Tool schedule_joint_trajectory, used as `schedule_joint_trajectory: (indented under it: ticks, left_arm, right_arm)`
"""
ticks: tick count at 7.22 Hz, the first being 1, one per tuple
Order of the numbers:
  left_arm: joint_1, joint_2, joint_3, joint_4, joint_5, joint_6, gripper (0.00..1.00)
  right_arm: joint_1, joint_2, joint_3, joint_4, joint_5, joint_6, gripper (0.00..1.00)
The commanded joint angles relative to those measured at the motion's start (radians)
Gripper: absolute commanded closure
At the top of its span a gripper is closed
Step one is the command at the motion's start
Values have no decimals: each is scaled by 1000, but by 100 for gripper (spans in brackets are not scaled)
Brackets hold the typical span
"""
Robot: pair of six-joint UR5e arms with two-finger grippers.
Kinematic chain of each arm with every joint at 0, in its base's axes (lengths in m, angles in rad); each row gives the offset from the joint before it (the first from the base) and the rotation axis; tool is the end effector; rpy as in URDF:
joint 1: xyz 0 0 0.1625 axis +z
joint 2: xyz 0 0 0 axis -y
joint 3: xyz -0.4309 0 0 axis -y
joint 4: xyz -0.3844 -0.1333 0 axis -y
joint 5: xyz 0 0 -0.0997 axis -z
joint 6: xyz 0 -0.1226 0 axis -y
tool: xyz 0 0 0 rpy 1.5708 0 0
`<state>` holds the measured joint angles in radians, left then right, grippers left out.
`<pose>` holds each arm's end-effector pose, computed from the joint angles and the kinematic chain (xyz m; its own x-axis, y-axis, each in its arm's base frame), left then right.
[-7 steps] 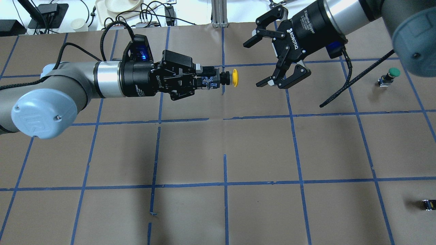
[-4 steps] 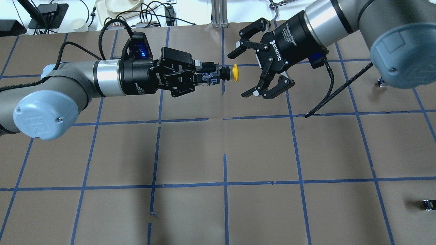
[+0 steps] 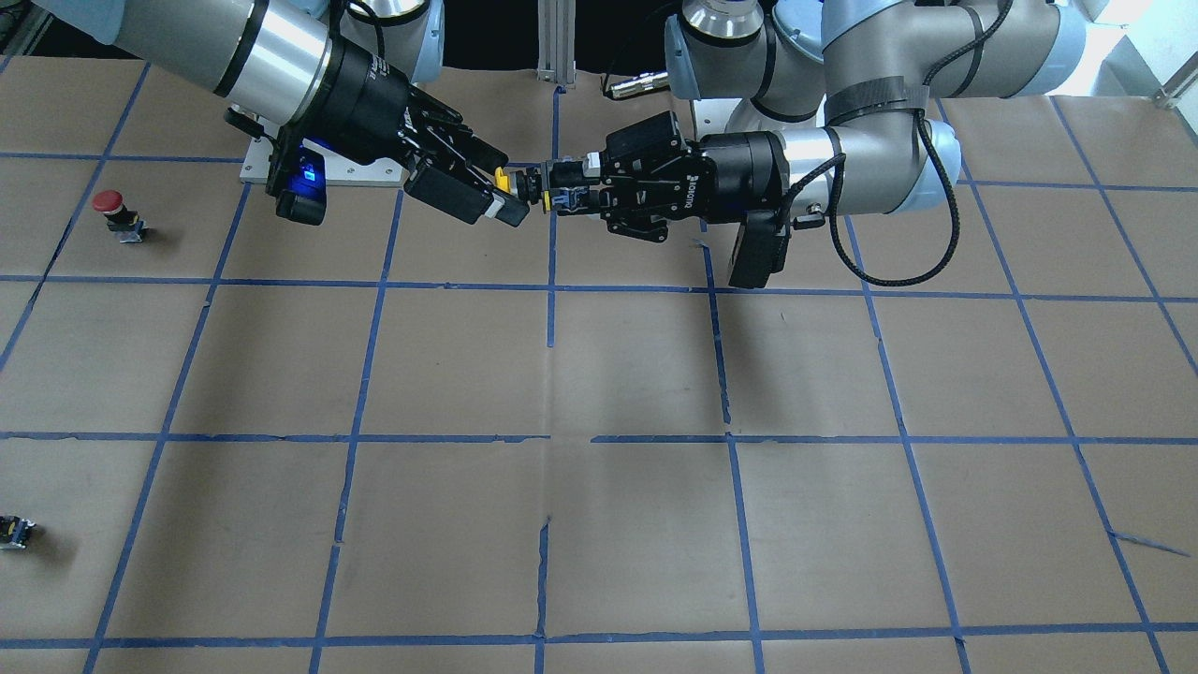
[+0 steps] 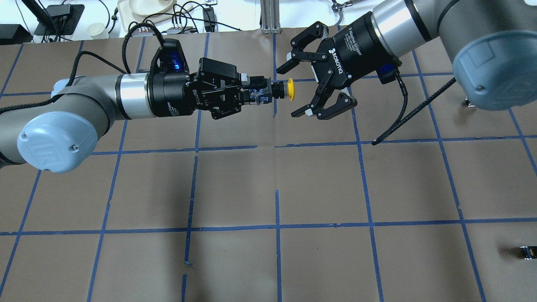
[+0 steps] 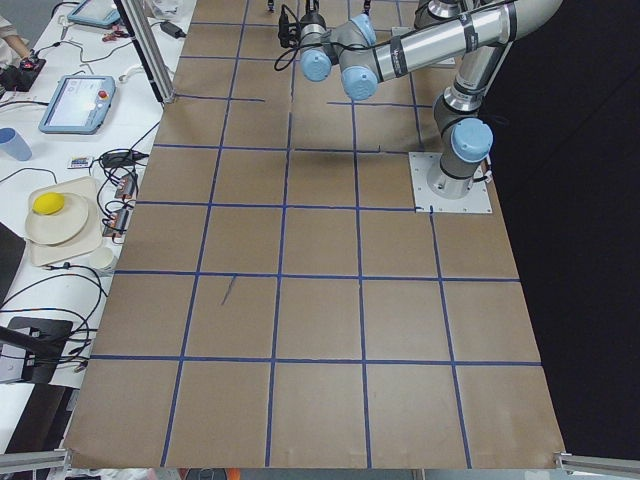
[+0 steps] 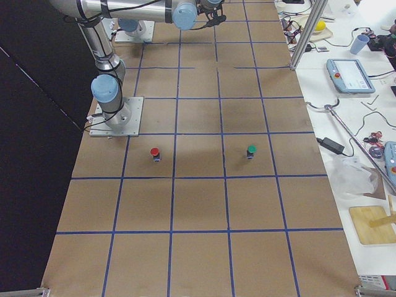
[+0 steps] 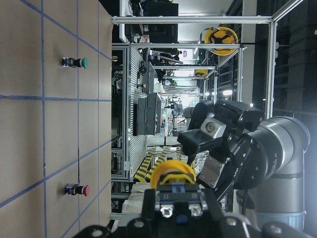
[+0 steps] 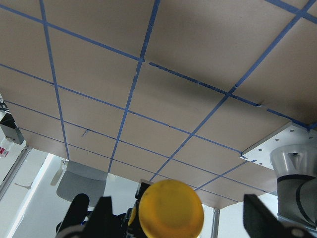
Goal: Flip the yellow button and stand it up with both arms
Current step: 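Hold the yellow button up with the left gripper while the right gripper approaches, then close the right gripper on the yellow cap and open the left gripper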
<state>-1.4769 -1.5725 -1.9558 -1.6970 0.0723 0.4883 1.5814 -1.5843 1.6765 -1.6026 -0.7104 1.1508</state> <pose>-0.2133 -0.4613 0.3918 -0.0613 -0.0294 0.9977 -0.0599 0.9979 0.0257 0.2312 -0.4692 0.4721 -0.2758 0.9272 -0.2534 0.5916 0.3715 0.7156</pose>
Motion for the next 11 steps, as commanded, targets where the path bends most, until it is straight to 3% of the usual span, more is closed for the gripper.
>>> schedule_joint_trajectory:
  ticks: [1,3,4,5,6,10,11]
  left_arm:
    - [0,-1,-2,0,1,3,99]
    - [0,-1,-2,2,1,3,97]
    - [0,-1,0,2,3,3,95]
    - [0,-1,0,10,6,0,76]
    - [0,-15,0,32,3,-13,1]
    - [4,-11,11,33,12,-31,0]
    - [18,2,14,33,41,-52,0]
  right_arm:
    - [0,0,0,0,2,1,51]
    - [-1,-3,0,1,3,0,70]
    - [-1,-3,0,1,2,0,75]
    - [-1,-3,0,1,0,0,75]
    - [-3,-3,-1,1,-1,0,75]
    - [-23,-2,-12,-16,-27,-22,79]
    - [-24,-3,-9,-54,-138,-86,79]
